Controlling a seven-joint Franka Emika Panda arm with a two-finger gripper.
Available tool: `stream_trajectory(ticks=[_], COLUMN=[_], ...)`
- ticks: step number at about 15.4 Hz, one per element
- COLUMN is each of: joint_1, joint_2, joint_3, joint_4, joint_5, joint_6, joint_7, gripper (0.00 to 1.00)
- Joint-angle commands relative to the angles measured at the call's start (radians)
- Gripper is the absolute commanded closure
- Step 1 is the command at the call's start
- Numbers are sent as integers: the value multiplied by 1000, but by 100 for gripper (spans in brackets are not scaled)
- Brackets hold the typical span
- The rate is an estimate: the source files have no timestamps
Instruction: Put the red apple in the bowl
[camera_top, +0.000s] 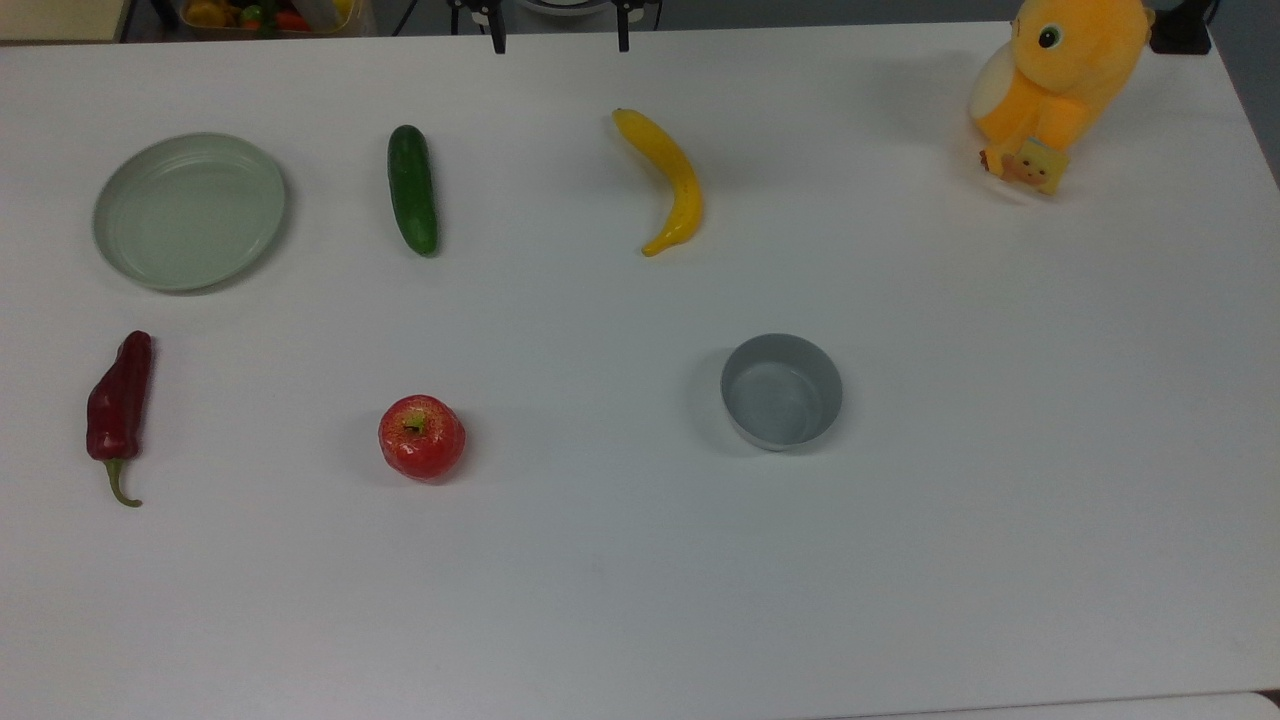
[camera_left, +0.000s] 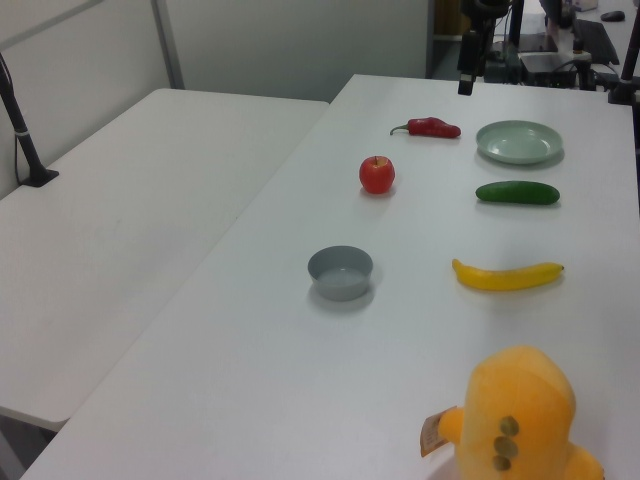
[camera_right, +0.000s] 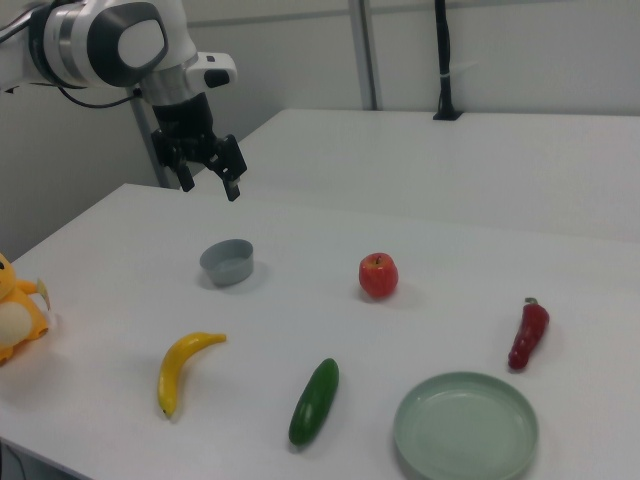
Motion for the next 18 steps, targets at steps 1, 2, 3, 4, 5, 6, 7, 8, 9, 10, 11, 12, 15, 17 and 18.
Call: stream_trajectory(ticks=[1,2,3,4,5,6,7,8,9,10,11,12,15,17,18], joint_1=[5,5,5,5,5,5,5,5,5,5,4,2,2,-4,-12], joint_2=[-10,-10,-10,-10,-10,-10,-10,-9,-9,-7,-7,-7,-3,-1,2], joint_3=[-6,-8,-6,-8,-8,-8,-6,-6,-8,-6,-6,-6,-8,-8,-8], joint_4=[-9,-11,-11,-11,-11,-11,-11,-11,-11,-11,-11,-11,-11,-6,9], joint_5=[19,21,21,22,22,21,21,22,22,22,22,22,22,24,27], joint_6=[18,18,16,16,15,13,14,15,15,15,15,15,11,11,7], joint_7=[-13,-13,-13,-13,-13,-13,-15,-13,-13,-16,-22,-22,-22,-22,-22], gripper=[0,0,0,0,0,0,0,0,0,0,0,0,0,0,0])
